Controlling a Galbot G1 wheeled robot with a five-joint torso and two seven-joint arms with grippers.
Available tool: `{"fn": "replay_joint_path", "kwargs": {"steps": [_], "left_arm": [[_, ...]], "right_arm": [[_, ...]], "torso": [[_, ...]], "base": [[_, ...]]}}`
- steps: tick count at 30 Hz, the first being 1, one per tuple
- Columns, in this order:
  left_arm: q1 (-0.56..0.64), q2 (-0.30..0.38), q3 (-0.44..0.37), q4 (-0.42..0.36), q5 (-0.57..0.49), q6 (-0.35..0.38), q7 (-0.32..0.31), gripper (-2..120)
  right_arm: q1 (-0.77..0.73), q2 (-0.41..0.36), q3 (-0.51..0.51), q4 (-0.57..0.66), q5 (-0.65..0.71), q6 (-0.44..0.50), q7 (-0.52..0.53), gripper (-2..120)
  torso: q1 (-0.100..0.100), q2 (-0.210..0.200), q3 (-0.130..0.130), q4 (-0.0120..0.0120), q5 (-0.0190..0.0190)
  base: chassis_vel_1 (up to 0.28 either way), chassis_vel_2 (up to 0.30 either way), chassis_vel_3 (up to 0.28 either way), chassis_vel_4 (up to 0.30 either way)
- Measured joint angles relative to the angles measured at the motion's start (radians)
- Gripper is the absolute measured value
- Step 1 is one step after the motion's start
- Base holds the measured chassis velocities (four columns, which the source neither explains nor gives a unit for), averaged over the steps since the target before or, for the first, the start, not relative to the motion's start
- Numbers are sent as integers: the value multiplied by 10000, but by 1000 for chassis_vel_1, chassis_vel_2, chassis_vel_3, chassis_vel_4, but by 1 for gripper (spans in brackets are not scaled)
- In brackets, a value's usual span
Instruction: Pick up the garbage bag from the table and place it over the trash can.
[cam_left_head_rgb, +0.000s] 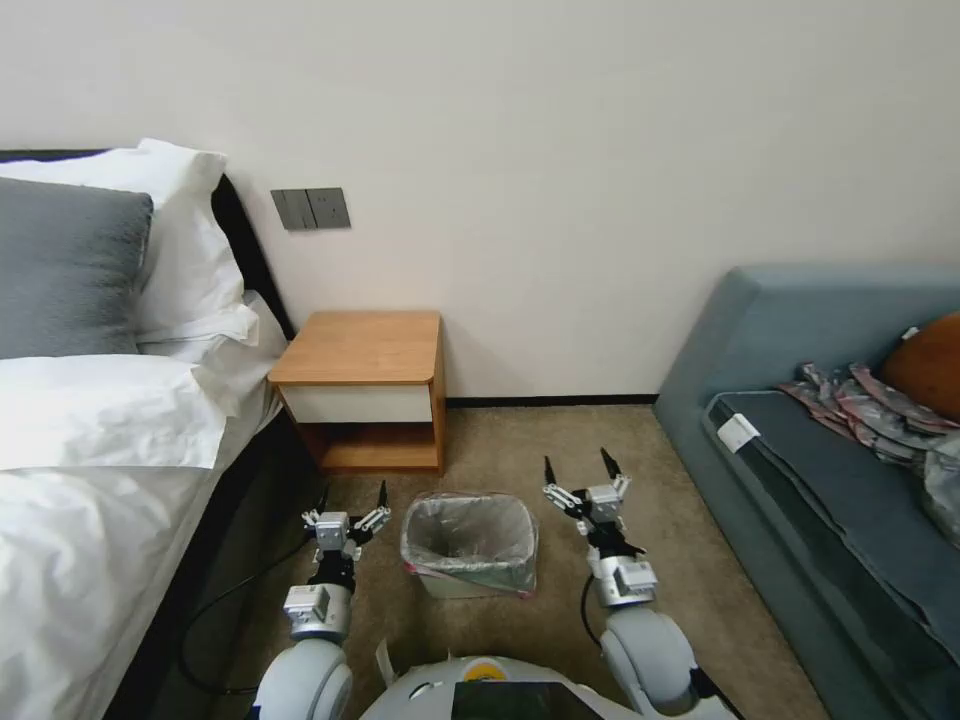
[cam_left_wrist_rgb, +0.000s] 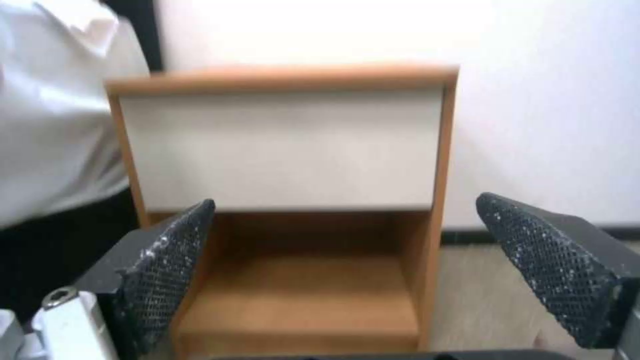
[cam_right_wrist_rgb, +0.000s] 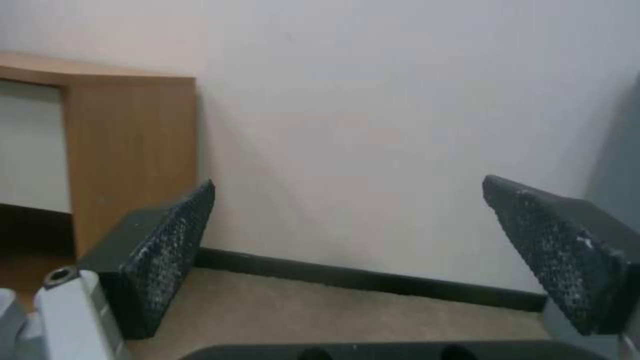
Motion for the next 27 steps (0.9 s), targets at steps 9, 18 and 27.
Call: {"fn": "replay_joint_path", "kwargs": {"steps": [9,18,27], "left_arm": [[973,-657,-662,-1014,-119,-433,1249,100],[2224,-1149,-1579,-1820,52,142,2062,100],[3332,-1363,-1807,-2243,-117,55,1849,100]], "right_arm": [[-787,399,1337,168,600,389,-1125,100],[-2121,675,1740,562,1245,714,-1376,100],[-3816,1010,1635,1060,1156,2204,-423,100]], "torso": [[0,-1,0,1,0],[0,0,0,3,0],[1,0,0,0,-1]], "base": [[0,0,0,0],[0,0,0,0],[0,0,0,0]]}}
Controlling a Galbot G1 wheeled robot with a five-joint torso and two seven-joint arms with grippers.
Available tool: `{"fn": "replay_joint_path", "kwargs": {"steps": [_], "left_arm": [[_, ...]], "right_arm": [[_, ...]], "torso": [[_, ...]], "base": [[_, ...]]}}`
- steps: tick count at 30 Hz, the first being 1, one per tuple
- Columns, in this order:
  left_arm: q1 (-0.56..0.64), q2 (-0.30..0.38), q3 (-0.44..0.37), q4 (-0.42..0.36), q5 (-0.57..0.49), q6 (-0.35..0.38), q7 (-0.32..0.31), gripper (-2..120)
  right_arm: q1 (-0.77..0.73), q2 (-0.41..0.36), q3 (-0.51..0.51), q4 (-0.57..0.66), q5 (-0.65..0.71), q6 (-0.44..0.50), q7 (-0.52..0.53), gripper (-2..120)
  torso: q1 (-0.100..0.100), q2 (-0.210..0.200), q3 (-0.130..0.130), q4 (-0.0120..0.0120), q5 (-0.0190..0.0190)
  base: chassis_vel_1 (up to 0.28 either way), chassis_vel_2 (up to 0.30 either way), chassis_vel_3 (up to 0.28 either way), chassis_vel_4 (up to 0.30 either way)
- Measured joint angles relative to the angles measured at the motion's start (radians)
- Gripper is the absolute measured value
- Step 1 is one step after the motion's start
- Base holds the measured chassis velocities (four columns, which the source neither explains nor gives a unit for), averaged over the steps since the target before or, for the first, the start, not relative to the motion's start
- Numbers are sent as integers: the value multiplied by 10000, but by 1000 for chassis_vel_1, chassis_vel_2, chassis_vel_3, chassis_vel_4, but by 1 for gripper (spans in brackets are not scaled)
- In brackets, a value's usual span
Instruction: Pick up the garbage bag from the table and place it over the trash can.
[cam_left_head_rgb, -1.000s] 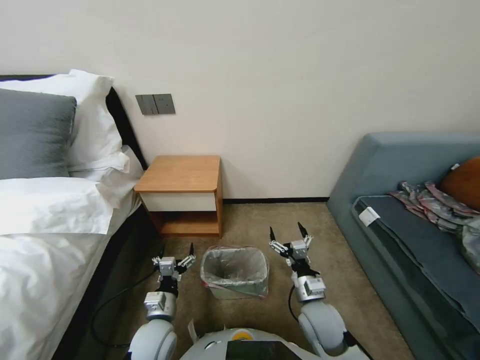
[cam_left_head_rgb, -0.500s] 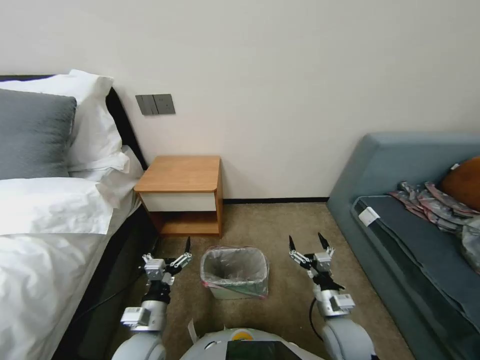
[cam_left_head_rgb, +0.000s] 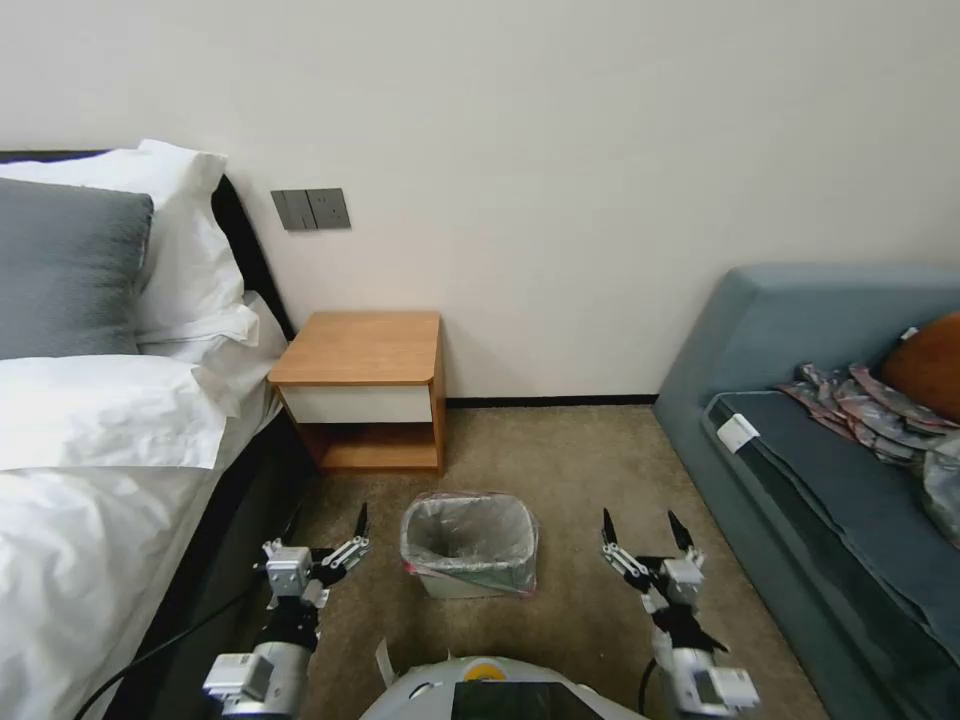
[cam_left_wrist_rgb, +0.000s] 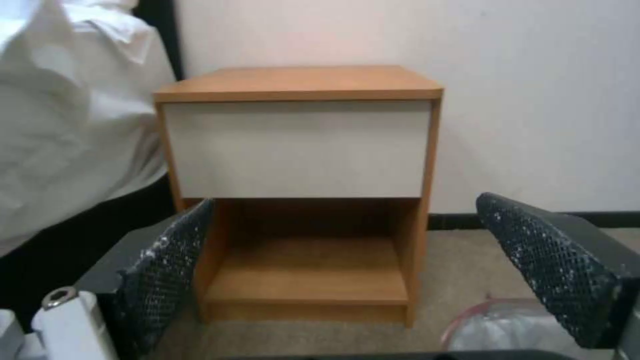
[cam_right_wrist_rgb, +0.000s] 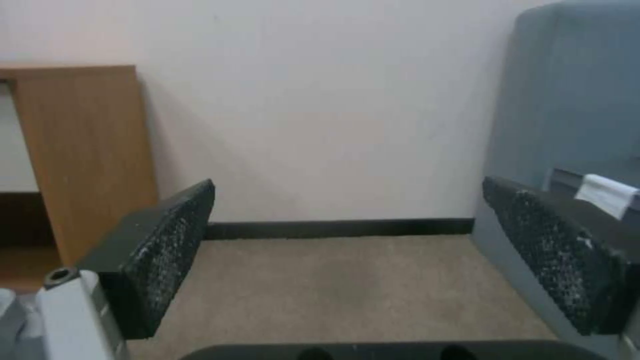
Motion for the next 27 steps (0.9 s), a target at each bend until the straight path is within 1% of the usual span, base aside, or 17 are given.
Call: {"fn": "replay_joint_path", "kwargs": {"steps": [2,5,27], "left_arm": [[151,-1,-138,-18,-50,-62,-75,100],[179,5,-166,-20,-63,-79,-102,100],[140,20,-147,0,-75,-86,-121,100]], "right_arm": [[-242,136,25,119,-120,185,52,100],[-416,190,48,192,-249,215,78,100],[-379,187,45,192,-295,178,88,100]], "torso": [[0,0,0,1,1],[0,0,0,-1,-1],[0,-1,1,1,0]], "base": [[0,0,0,0],[0,0,0,0],[0,0,0,0]]}}
